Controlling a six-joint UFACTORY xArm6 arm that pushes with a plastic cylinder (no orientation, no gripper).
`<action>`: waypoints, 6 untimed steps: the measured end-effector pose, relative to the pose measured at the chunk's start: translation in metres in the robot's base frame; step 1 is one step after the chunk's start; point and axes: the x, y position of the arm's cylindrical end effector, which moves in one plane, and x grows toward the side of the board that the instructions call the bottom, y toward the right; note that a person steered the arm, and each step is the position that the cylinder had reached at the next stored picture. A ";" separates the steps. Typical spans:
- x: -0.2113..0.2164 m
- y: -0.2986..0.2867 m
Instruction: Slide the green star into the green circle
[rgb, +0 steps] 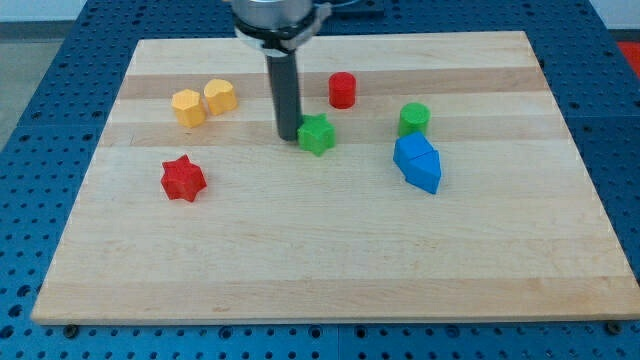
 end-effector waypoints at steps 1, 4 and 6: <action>0.003 0.040; 0.041 0.031; 0.020 0.078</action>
